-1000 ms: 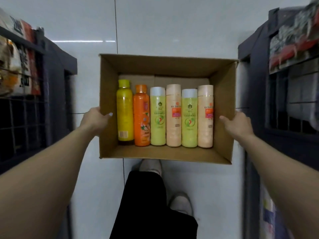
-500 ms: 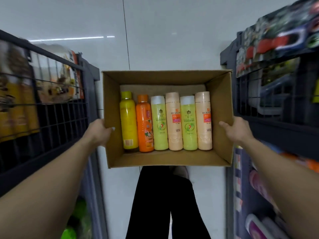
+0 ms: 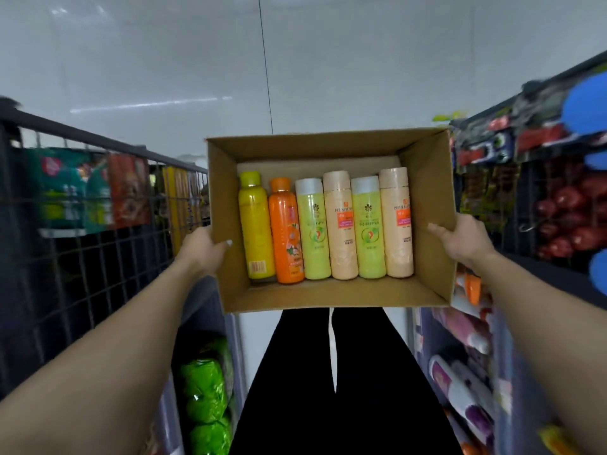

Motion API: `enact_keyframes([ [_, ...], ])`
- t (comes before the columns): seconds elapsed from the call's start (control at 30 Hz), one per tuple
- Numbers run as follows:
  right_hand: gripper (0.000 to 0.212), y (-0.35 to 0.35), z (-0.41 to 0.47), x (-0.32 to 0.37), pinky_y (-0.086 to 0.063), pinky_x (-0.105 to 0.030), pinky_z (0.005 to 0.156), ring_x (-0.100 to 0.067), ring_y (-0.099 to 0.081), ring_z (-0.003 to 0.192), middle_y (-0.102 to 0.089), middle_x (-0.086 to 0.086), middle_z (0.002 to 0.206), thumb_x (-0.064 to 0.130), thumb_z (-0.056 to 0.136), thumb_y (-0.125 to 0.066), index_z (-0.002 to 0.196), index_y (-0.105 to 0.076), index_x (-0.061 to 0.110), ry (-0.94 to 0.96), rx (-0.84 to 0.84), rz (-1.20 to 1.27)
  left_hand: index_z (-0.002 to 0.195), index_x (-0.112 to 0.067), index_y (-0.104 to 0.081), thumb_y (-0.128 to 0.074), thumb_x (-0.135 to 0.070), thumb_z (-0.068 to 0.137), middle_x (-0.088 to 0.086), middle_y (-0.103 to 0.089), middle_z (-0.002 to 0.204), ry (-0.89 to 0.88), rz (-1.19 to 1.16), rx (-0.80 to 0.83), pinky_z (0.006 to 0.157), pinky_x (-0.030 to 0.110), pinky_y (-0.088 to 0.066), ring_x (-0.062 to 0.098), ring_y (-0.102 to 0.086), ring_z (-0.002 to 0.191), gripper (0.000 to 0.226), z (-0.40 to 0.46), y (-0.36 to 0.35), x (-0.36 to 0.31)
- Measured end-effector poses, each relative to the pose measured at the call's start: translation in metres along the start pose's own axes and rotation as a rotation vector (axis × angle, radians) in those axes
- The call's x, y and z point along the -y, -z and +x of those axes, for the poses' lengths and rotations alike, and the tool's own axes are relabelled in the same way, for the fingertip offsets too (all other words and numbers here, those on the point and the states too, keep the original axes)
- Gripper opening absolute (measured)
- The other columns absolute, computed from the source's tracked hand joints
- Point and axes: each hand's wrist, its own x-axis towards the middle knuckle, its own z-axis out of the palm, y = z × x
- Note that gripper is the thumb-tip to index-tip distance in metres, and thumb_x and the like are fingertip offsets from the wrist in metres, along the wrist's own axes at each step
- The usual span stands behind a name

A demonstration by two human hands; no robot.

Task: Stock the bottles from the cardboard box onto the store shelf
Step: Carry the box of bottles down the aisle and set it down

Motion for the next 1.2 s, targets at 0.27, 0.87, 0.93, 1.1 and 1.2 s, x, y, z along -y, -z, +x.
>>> enact_keyframes([
  [0.27, 0.035, 0.056, -0.004, 0.074, -0.048, -0.036, 0.092, -0.032, -0.061, 0.111, -0.065, -0.016, 0.122, 0.022, 0.096, -0.055, 0.125, -0.058, 0.004, 0.016, 0.024, 0.037, 0.118, -0.01, -0.055, -0.051, -0.019, 0.093, 0.014, -0.062, 0.102, -0.018, 0.038, -0.058, 0.066, 0.037, -0.055, 0.031, -0.065, 0.076, 0.026, -0.017, 0.071, -0.067],
  [0.87, 0.039, 0.174, 0.068, 0.236, -0.05, -0.042, 0.091, -0.036, -0.061, 0.105, -0.064, -0.023, 0.112, 0.024, 0.094, -0.056, 0.12, -0.055, -0.004, -0.059, -0.061, 0.023, 0.117, 0.002, -0.06, -0.056, -0.021, 0.091, 0.025, -0.067, 0.112, -0.088, 0.146, -0.1, 0.089, 0.042, -0.053, 0.038, -0.065, 0.1, 0.034, 0.044, 0.204, -0.246],
  [0.93, 0.038, 0.181, 0.077, 0.256, -0.049, -0.039, 0.088, -0.031, -0.059, 0.096, -0.063, -0.02, 0.105, 0.021, 0.095, -0.056, 0.122, -0.055, -0.004, -0.09, -0.056, 0.042, 0.114, 0.001, -0.062, -0.054, -0.019, 0.091, 0.025, -0.067, 0.11, -0.131, 0.18, -0.108, 0.088, 0.043, -0.053, 0.038, -0.066, 0.098, 0.031, 0.057, 0.226, -0.272],
  [1.1, 0.039, 0.207, 0.099, 0.317, -0.047, -0.04, 0.093, -0.036, -0.059, 0.11, -0.063, -0.022, 0.121, 0.022, 0.095, -0.055, 0.126, -0.055, -0.003, -0.091, -0.113, 0.056, 0.11, -0.001, -0.063, -0.052, -0.015, 0.09, 0.024, -0.068, 0.106, -0.207, 0.204, -0.106, 0.084, 0.042, -0.055, 0.038, -0.067, 0.09, 0.027, 0.085, 0.29, -0.341],
  [1.2, 0.037, 0.22, 0.115, 0.351, -0.049, -0.038, 0.085, -0.033, -0.06, 0.097, -0.064, -0.022, 0.115, 0.024, 0.095, -0.055, 0.12, -0.057, -0.003, -0.076, -0.13, 0.014, 0.109, -0.001, -0.063, -0.052, -0.013, 0.089, 0.024, -0.068, 0.105, -0.168, 0.153, -0.093, 0.078, 0.046, -0.058, 0.04, -0.069, 0.087, 0.026, 0.099, 0.321, -0.365],
])
